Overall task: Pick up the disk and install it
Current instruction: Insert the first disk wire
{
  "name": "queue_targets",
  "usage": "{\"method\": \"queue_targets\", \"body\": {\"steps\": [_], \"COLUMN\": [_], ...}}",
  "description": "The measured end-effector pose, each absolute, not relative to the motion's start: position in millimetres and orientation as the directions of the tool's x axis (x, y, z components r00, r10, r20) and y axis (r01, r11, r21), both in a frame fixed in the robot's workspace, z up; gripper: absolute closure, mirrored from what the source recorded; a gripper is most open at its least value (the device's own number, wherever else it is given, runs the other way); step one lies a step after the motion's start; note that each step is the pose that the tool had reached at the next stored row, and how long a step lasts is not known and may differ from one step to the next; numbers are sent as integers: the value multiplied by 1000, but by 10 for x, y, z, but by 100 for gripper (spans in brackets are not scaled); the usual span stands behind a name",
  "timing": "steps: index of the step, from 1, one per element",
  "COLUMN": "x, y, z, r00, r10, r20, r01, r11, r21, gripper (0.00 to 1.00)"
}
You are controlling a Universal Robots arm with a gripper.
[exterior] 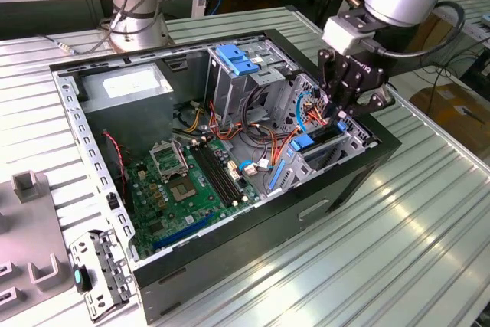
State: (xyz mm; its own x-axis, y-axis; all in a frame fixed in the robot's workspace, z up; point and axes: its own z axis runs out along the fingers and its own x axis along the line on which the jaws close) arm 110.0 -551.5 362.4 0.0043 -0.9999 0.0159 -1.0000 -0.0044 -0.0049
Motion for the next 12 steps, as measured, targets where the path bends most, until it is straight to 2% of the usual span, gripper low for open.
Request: {"method": "queue_targets", "body": {"steps": [4, 6, 12], "x": [1100, 1100, 1100], "y": [-5515, -5515, -5515], "z": [3646, 3651, 3663], "r00": [4, 4, 4], "r10": [-1000, -1000, -1000], "r20": [16, 16, 16], "r01": [-1000, -1000, -1000], "r11": [-4, -4, -4], "r21": [-5, -5, -5], "gripper": [78, 89, 89]}}
